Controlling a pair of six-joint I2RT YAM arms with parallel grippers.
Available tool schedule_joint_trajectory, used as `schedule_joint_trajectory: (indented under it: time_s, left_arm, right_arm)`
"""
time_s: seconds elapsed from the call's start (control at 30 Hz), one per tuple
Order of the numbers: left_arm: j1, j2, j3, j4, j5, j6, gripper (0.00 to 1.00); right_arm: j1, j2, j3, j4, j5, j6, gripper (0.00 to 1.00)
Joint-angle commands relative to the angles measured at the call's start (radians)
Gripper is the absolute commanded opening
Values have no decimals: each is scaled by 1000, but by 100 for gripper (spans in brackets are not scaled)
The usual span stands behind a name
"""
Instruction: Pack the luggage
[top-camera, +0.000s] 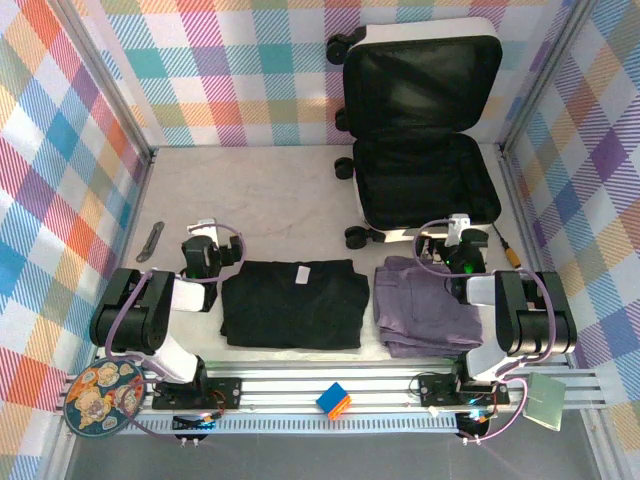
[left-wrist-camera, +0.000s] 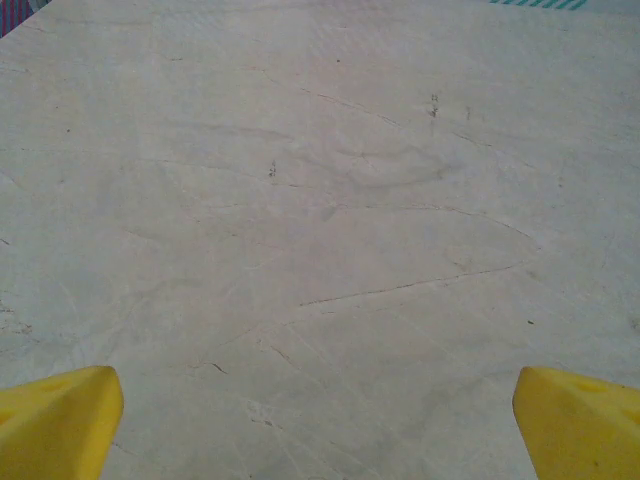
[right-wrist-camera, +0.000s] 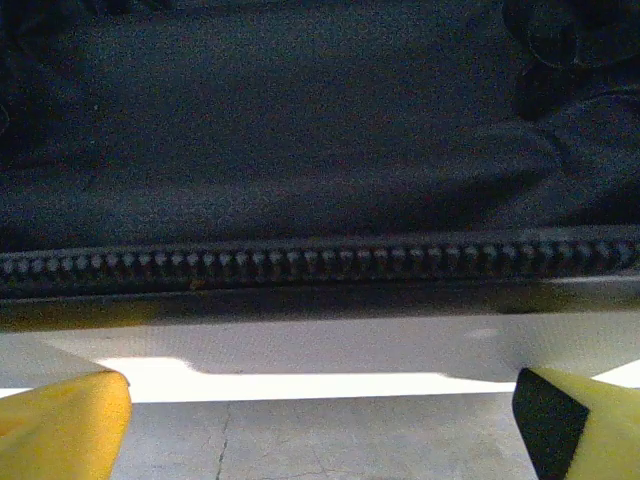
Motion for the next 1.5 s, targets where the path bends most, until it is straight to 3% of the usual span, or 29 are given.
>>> schedule_joint_trajectory:
  time_s: [0.0, 1.1, 1.27, 1.47]
  left_arm:
    - [-8, -10, 23, 1, -2, 18, 100]
    - [-7, -14, 20, 6, -2, 19, 100]
    - [-7, -120, 134, -283, 73, 46, 100]
    - [-7, -262, 151, -377, 17, -7, 100]
  right_arm:
    - [7, -6, 21, 52, -12, -3, 99]
    - [8, -9, 15, 60, -12, -2, 99]
    - [7, -84, 10, 14, 11, 6, 99]
    - [8, -226, 25, -129, 25, 10, 99]
